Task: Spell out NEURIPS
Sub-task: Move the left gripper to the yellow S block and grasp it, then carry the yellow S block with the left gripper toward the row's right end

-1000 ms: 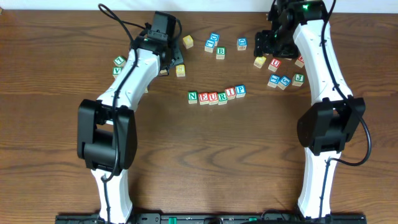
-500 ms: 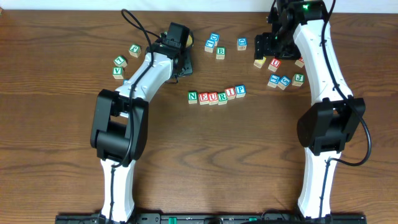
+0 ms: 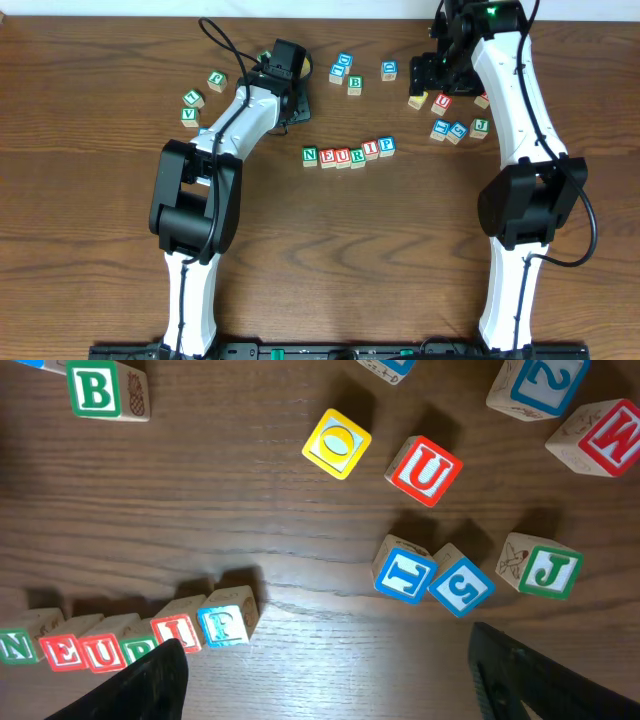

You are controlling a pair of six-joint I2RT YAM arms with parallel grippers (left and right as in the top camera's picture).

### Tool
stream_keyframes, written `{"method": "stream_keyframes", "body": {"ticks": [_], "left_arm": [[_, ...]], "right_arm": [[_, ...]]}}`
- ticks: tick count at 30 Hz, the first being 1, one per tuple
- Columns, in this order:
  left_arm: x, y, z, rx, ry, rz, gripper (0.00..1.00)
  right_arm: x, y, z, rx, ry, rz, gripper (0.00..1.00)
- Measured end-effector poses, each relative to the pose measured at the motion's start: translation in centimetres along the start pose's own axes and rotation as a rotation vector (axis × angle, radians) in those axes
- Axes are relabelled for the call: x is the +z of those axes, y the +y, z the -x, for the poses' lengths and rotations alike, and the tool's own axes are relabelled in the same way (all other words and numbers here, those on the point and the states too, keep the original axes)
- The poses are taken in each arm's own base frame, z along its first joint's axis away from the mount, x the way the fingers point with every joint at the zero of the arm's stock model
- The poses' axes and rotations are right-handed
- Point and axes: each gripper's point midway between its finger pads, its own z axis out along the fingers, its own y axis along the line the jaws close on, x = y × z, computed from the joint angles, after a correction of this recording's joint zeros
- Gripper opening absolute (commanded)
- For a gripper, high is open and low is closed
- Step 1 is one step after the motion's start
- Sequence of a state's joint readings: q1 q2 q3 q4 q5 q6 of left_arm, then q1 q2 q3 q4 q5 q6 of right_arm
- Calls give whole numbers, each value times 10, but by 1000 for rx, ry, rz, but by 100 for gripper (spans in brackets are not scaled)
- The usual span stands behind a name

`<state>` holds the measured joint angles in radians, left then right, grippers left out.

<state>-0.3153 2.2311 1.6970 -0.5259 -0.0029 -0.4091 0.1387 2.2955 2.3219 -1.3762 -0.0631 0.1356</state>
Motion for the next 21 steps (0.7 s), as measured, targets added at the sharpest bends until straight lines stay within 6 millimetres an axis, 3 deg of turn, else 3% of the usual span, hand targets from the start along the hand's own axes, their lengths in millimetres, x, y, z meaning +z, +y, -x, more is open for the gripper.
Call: {"method": "stream_keyframes", "body": {"ticks": [21], "left_arm": [[-1, -5, -2, 14, 1, -5, 30]], "right_arm": [[0, -6, 1, -11, -5, -37, 87]]}}
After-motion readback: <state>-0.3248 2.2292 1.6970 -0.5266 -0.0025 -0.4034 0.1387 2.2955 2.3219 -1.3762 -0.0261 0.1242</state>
